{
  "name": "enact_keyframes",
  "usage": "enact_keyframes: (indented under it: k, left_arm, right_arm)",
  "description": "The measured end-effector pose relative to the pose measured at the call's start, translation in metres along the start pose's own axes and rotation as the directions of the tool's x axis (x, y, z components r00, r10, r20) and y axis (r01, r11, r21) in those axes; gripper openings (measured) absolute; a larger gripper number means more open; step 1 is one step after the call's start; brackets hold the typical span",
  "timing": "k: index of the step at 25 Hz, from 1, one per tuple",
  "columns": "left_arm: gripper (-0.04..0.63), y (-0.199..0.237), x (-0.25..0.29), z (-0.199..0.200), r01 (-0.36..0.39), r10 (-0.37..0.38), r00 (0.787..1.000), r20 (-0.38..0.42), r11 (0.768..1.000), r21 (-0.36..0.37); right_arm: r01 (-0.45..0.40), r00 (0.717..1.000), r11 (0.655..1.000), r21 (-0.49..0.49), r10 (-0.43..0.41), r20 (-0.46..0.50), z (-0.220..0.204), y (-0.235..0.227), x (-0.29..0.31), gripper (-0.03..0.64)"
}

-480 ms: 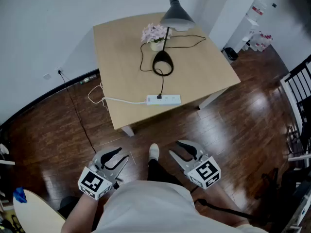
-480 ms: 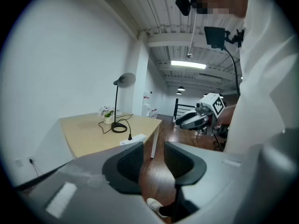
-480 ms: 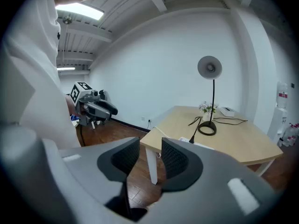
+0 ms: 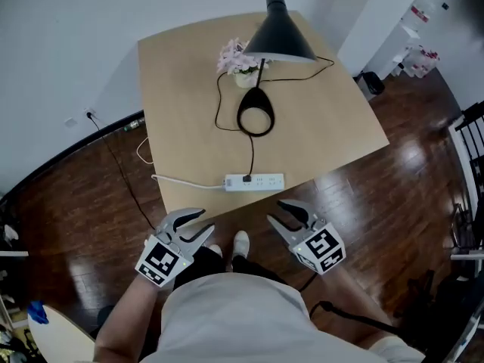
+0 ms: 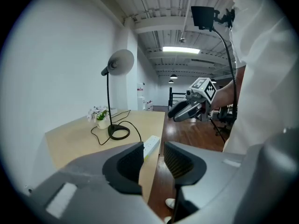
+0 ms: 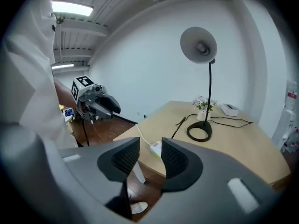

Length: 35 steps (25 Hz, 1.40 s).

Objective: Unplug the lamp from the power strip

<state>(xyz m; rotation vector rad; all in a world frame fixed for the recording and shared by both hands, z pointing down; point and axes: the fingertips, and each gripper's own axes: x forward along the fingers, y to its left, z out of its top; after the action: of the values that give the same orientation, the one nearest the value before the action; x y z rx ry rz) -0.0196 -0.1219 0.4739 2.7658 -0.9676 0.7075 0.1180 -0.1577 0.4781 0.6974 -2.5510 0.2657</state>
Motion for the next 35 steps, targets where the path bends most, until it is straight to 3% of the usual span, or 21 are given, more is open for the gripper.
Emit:
enact_keyframes:
  k: [2,5,8,9,18,28,35]
  left_arm:
    - [0.138,0.013,0.021,-0.005,0.03,-0.031,0.999,-0.017,0.999,-0.014]
    - [0.135,0.028,0.052,-0.021,0.101,-0.106,0.993,-0.055,0.991,-0.091]
    - [0.042,0.04,0.077,-0.034,0.143,-0.154,0.986,-0.068,0.979,-0.143]
    - [0.006,0.043,0.085,-0.038,0.149,-0.161,0.984,-0.074,0.979,-0.14]
    - [0.003,0.055,0.143,-0.067,0.256,-0.273,0.948,-0.162,0.96,-0.117]
    - [0.002,0.052,0.167,-0.097,0.325,-0.347,0.912,-0.218,0.937,-0.131]
    - [0.002,0.052,0.166,-0.097,0.359,-0.377,0.905,-0.199,0.926,-0.119]
  right_arm:
    - [0.006,1.0,1.0,0.008,-0.006,-0.014,0.002,-0.011,0.017,0.147]
    - [0.022,0.999,0.998,0.052,-0.019,-0.043,-0.001,-0.02,0.044,0.146]
    - [0.045,0.992,0.997,0.057,-0.038,-0.118,-0.016,-0.025,0.07,0.143]
    - [0.049,0.989,0.997,0.053,-0.041,-0.141,-0.021,-0.027,0.076,0.14]
    - [0.103,0.962,0.987,0.122,-0.068,-0.263,-0.052,-0.048,0.114,0.14]
    - [0.129,0.956,0.967,0.221,-0.063,-0.286,-0.06,-0.058,0.152,0.135]
    - [0.161,0.952,0.969,0.189,-0.102,-0.289,-0.06,-0.061,0.155,0.077]
